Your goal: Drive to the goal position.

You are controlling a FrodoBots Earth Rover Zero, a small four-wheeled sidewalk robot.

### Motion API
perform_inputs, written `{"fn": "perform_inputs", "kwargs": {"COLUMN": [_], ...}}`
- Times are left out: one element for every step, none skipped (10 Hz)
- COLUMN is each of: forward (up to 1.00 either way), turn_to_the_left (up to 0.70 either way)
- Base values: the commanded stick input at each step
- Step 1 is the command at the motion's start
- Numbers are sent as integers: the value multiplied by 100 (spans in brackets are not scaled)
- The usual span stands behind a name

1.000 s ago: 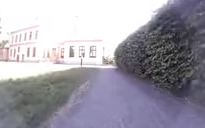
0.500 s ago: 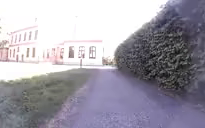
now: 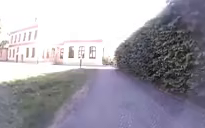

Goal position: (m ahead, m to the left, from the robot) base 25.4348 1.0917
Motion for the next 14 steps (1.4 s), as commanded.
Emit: {"fn": "perform_inputs", "kwargs": {"forward": [60, 60, 60, 60, 60, 60, 60, 60, 60, 60, 60, 60, 60, 60], "turn_to_the_left": [0, 0, 0, -12, -15, -15, -15, -15, -15, -15, -15, -15, -15, -15]}}
